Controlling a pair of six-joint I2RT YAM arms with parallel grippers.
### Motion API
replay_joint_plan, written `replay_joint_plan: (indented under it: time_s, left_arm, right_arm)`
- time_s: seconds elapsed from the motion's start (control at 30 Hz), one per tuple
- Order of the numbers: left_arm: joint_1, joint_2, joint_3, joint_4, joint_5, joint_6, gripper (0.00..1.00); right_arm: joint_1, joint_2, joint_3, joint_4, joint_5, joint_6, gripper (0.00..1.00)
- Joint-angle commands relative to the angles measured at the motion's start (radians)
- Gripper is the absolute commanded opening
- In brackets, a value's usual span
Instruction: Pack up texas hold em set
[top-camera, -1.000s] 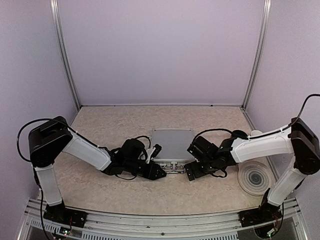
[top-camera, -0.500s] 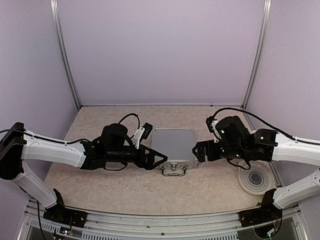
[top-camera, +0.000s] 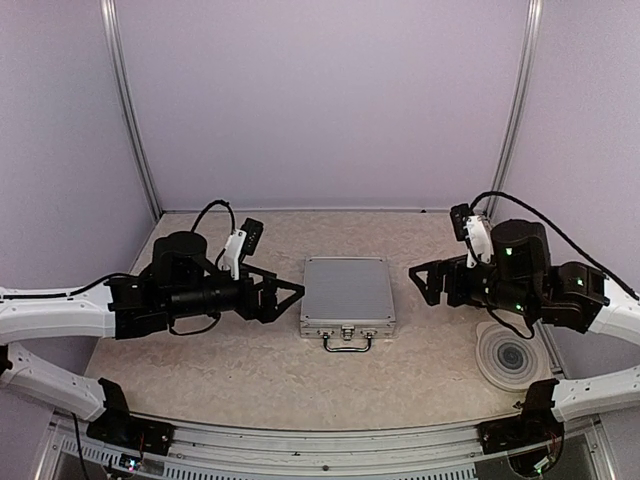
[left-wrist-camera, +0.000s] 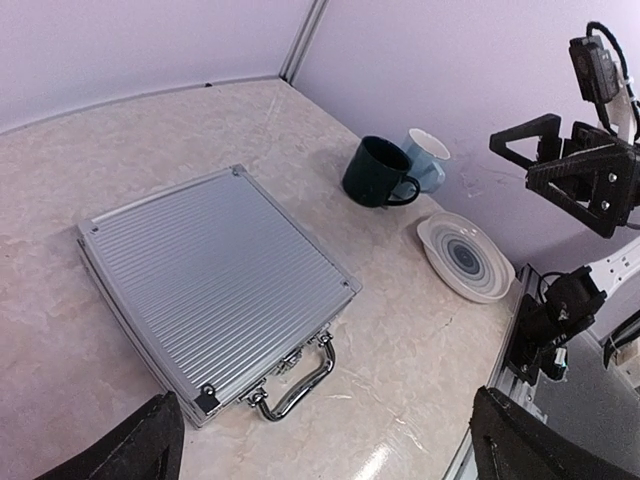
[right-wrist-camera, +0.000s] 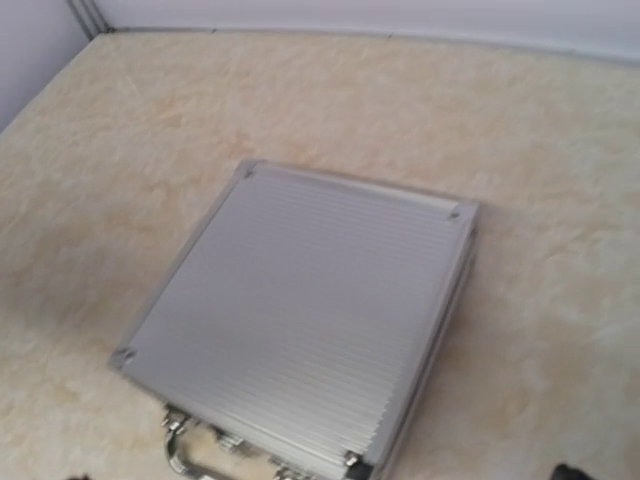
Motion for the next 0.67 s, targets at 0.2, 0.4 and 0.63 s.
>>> replay_joint_plan:
  time_s: [0.2, 0.4, 0.63]
  left_arm:
    - [0.034, -0.222, -0.018, -0.194, -0.199, 0.031, 0.99]
    - [0.135, -0.249, 0.025, -0.243, -0.124, 0.037, 0.99]
    - [0.187, -0.248, 0.047, -0.233, -0.098, 0.041, 0.99]
  right_arm:
    - [-0.005, 0.024, 0.038, 0.074, 0.142, -0.161, 0.99]
    - [-0.005, 0.002, 0.033, 0.124, 0.192, -0.230, 0.99]
    - [-0.005, -0.027, 0.032, 0.103, 0.265, -0.244, 0.99]
